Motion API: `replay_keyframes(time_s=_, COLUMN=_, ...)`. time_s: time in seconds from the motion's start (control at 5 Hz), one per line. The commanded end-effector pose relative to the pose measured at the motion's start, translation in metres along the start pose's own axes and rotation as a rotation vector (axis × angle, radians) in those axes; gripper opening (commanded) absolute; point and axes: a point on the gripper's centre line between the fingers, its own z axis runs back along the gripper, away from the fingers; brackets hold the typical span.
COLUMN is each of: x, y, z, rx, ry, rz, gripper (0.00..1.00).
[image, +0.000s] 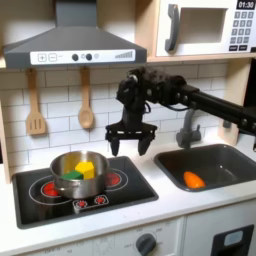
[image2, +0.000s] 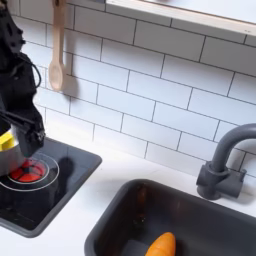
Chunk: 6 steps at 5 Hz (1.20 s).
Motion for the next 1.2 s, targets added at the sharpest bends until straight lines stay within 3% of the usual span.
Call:
replay_keyframes(time_s=0.0, x=0.004, y=-0.002, z=-0.015, rx=-0.031, ry=0.018, rz=0.082, gripper=1.00)
replay_keyframes(time_s=0.2, x=0.006, y=0.001, z=-0.017, rx=-0.009, ry=0.030, rz=0.122, gripper=1.00)
replay_keyframes(time_s=0.6, x=0.013, y=0.005, z=-0.023, rx=-0.004, ry=0.042, rz=0.294, gripper=1.00)
replay_keyframes(time_s=1.0, x=0.026, y=0.015, z=-0.021, rx=0.028, ry=0.044, rz=0.315, gripper=1.00)
